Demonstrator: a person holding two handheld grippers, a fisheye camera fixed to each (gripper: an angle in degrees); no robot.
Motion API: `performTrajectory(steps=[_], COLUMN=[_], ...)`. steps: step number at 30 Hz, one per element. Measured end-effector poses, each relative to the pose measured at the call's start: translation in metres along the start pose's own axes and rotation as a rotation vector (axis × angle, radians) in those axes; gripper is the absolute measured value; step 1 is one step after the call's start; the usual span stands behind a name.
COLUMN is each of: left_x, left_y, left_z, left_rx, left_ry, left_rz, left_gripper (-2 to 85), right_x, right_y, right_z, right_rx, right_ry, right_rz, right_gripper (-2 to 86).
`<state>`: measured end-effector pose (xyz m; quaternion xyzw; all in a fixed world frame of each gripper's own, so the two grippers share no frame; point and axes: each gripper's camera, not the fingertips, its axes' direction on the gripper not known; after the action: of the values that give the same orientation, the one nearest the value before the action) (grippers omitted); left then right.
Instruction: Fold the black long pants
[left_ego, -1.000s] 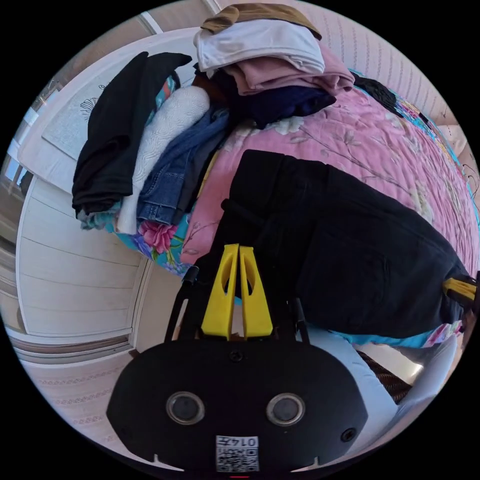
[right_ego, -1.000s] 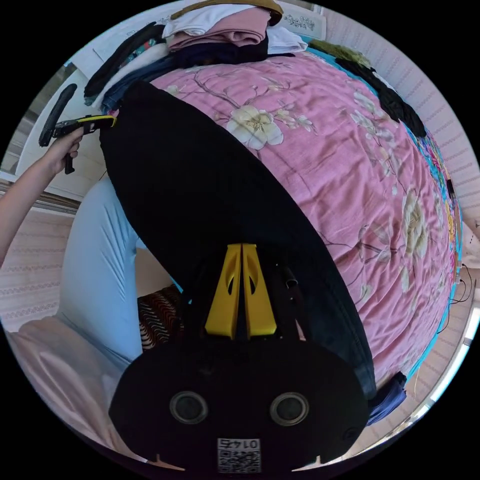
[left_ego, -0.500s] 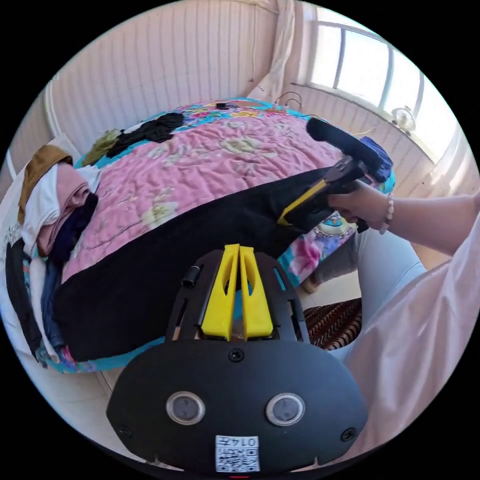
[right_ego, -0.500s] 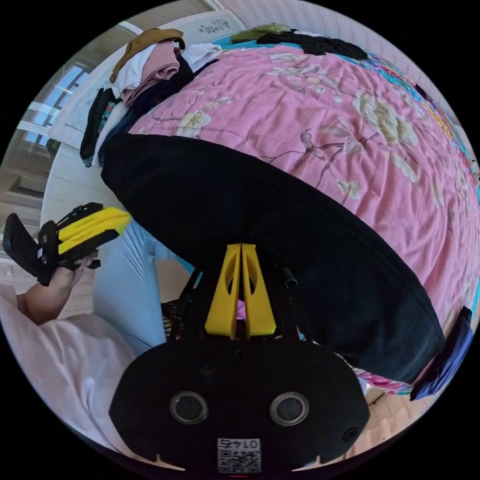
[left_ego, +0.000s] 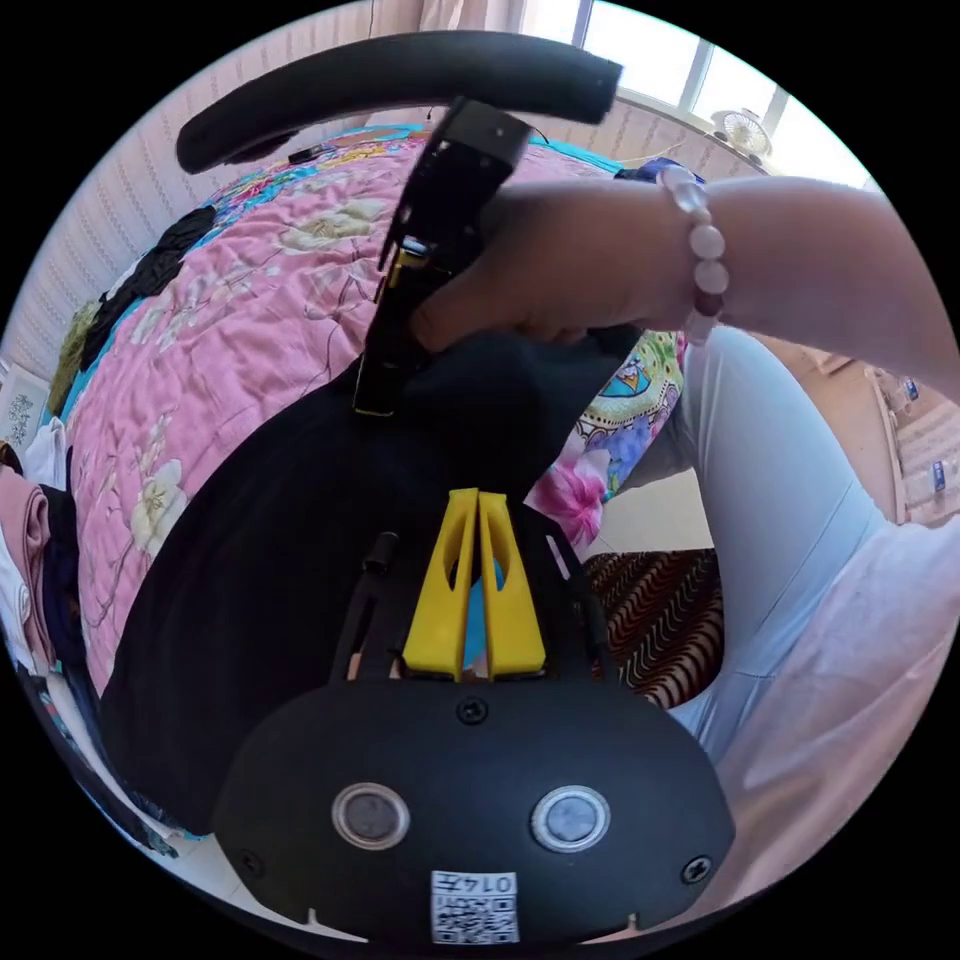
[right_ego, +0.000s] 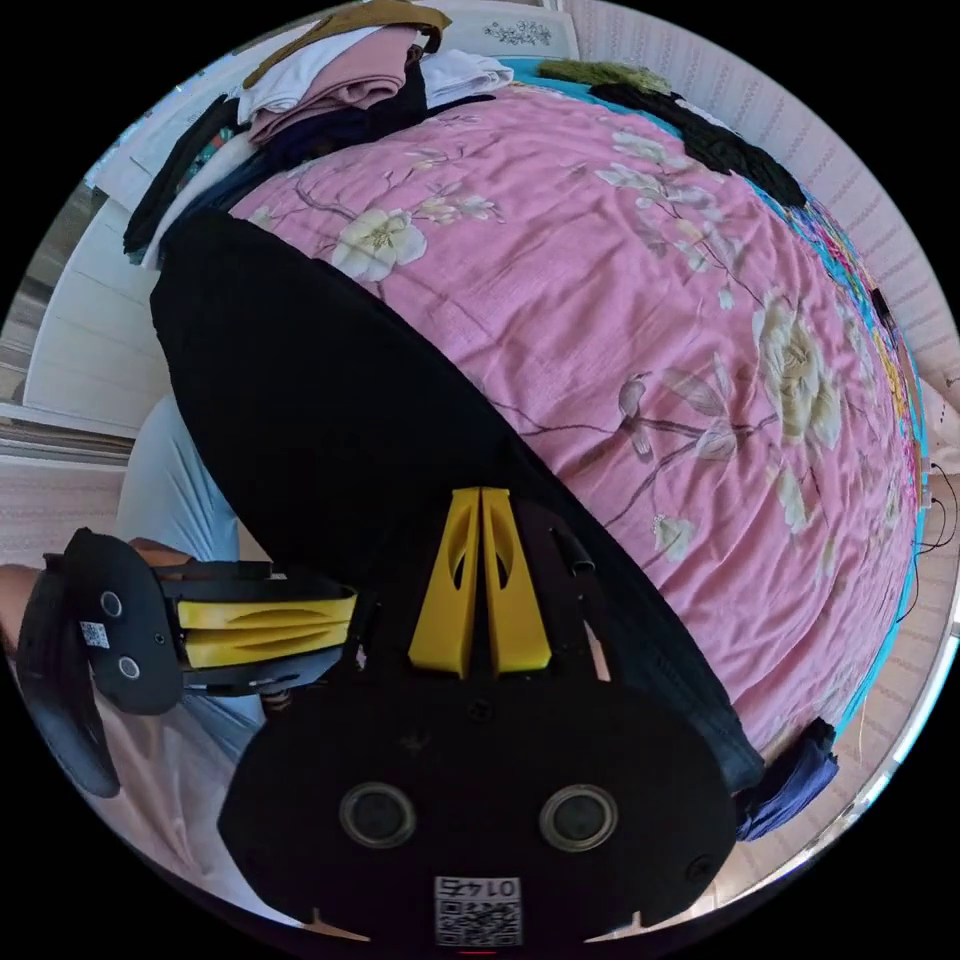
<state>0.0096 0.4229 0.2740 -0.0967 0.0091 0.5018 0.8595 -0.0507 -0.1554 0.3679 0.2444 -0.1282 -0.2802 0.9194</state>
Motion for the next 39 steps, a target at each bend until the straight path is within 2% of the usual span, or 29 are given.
performTrajectory(steps=[3, 4, 6, 9, 11, 13, 15, 16, 18, 20, 22, 24, 28, 34, 39], left_x=[0.012, 0.017, 0.023, 0.035, 0.042, 0.043, 0.047, 0.052, 0.058, 0.059, 0.059, 0.064, 0.087, 0.119, 0.156], left_y=[-0.011, -0.018, -0.021, -0.034, -0.040, -0.049, -0.056, -0.058, -0.064, -0.077, -0.101, -0.123, -0.186, -0.285, -0.361], left_z=[-0.003, 0.014, 0.021, 0.024, 0.024, 0.016, 0.004, -0.007, -0.022, -0.030, -0.035, -0.036, -0.033, -0.017, 0.006], left_rx=[0.046, -0.049, 0.016, 0.020, 0.039, 0.043, 0.057, 0.120, 0.204, 0.214, 0.218, 0.233, 0.246, 0.226, 0.175], left_ry=[-0.032, -0.051, -0.080, -0.123, -0.137, -0.096, -0.103, -0.123, -0.132, -0.085, 0.007, 0.001, -0.002, 0.083, 0.097], left_rz=[0.035, 0.055, 0.077, 0.093, 0.097, 0.033, 0.018, 0.034, 0.063, 0.051, 0.058, 0.079, 0.193, 0.271, 0.396], left_gripper=[-1.0, -1.0, -1.0, -1.0, -1.0, -1.0, -1.0, -1.0, -1.0, -0.9, -0.8, -0.7, 1.4, 5.5, 6.3], right_x=[0.013, 0.019, 0.032, 0.047, 0.069, 0.106, 0.128, 0.140, 0.160, 0.184, 0.221, 0.247, 0.295, 0.354, 0.389], right_y=[0.006, 0.006, 0.013, 0.031, 0.052, 0.103, 0.160, 0.202, 0.266, 0.330, 0.411, 0.465, 0.561, 0.637, 0.658], right_z=[-0.022, -0.010, -0.009, -0.020, -0.032, -0.055, -0.076, -0.089, -0.100, -0.107, -0.110, -0.113, -0.122, -0.115, -0.115], right_rx=[0.074, 0.001, 0.020, 0.008, 0.065, 0.246, 0.432, 0.530, 0.608, 0.649, 0.715, 0.807, 0.980, 1.046, 1.004], right_ry=[0.004, 0.023, 0.015, 0.041, -0.033, -0.184, -0.214, -0.202, -0.167, -0.142, -0.185, -0.221, -0.147, -0.212, -0.315], right_rz=[-0.002, 0.012, 0.071, 0.017, 0.056, 0.185, 0.288, 0.360, 0.498, 0.677, 0.932, 1.075, 1.339, 1.570, 1.520], right_gripper=[-0.6, -0.5, -0.5, -0.4, -0.4, -0.3, -0.2, 0.0, 0.3, 1.0, 3.8, 7.4, 9.6, 10.9, 8.7])
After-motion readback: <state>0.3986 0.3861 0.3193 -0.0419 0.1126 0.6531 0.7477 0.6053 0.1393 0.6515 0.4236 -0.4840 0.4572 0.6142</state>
